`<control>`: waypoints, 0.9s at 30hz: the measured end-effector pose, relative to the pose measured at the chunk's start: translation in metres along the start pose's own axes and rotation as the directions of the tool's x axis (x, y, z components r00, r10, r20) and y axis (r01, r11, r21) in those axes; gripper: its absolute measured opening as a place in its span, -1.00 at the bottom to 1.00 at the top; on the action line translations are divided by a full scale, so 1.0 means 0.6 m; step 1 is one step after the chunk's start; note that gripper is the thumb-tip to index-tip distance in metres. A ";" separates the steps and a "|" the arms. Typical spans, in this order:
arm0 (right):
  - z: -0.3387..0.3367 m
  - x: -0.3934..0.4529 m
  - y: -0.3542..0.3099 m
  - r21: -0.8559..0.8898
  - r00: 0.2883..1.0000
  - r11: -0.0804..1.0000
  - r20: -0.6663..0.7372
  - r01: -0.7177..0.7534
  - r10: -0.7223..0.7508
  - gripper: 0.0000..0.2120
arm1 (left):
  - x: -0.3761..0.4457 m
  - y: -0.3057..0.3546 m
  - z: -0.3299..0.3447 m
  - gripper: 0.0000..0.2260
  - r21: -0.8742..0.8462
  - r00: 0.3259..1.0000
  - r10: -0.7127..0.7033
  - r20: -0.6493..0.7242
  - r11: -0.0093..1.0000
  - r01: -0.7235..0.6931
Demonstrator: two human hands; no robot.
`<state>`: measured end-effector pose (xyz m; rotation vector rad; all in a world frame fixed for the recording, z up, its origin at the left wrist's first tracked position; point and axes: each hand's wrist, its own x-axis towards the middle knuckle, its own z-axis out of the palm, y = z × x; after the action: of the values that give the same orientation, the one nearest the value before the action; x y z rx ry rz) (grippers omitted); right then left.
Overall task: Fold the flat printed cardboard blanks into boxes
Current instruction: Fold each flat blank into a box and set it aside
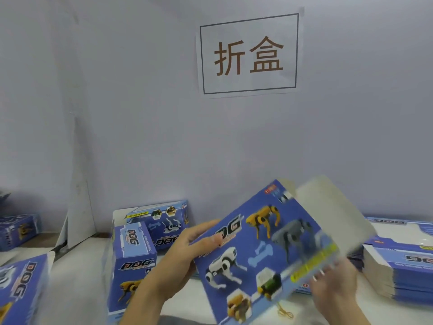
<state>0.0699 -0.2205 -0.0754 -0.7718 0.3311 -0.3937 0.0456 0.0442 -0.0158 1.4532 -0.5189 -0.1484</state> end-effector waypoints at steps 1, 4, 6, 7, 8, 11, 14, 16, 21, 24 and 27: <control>-0.004 0.002 0.008 -0.043 1.000 0.999 -0.001 -0.017 0.017 -0.75 | -0.006 0.006 -0.004 -0.52 0.035 0.997 -0.032 0.068 0.999 0.030; -0.004 0.004 0.025 -0.243 1.000 0.970 0.020 0.006 -0.001 -0.70 | -0.018 0.024 -0.005 -0.50 0.183 0.984 -0.127 0.125 0.978 0.103; -0.003 0.003 0.035 -0.387 0.998 0.921 0.061 0.037 -0.015 -0.70 | -0.015 0.036 0.001 -0.49 0.217 1.000 0.018 -0.009 0.976 -0.016; -0.002 0.003 0.039 -0.446 0.996 0.894 0.086 0.047 -0.009 -0.71 | -0.011 0.044 0.001 -0.53 0.173 0.976 0.170 -0.132 0.974 -0.147; -0.001 0.005 0.043 -0.491 0.994 0.869 0.106 0.050 0.003 -0.71 | -0.008 0.052 -0.006 -0.57 0.086 0.902 0.299 -0.312 0.954 -0.287; 0.002 0.008 0.046 -0.550 0.994 0.833 0.112 0.062 0.001 -0.70 | -0.010 0.067 -0.061 -0.33 -0.059 0.588 0.351 -0.728 0.824 -0.564; 0.002 0.008 0.048 -0.575 0.993 0.814 0.113 0.079 -0.016 -0.70 | -0.029 0.058 -0.110 -0.44 0.138 0.527 0.360 -0.770 0.900 -0.413; 0.004 0.006 0.049 -0.592 0.993 0.802 0.118 0.082 -0.014 -0.71 | -0.031 0.031 -0.128 -0.69 0.455 0.403 0.474 -0.783 0.878 -0.150; 0.006 0.002 0.047 -0.620 0.993 0.780 0.114 0.086 -0.019 -0.70 | -0.020 -0.035 -0.109 -0.31 0.517 0.475 0.204 -0.856 0.331 0.790; 0.008 0.001 0.047 -0.631 0.993 0.771 0.113 0.086 -0.018 -0.70 | -0.026 -0.055 -0.107 -0.28 0.472 0.458 0.120 -0.881 0.155 0.868; 0.008 0.003 0.050 -0.647 0.993 0.758 0.121 0.088 -0.012 -0.70 | -0.032 -0.052 -0.110 -0.32 0.465 0.444 0.144 -0.885 0.191 0.865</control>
<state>0.0798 -0.1989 -0.0942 -1.4934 0.3472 -0.2794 0.0634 0.1078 -0.0526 2.6152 0.9069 0.5071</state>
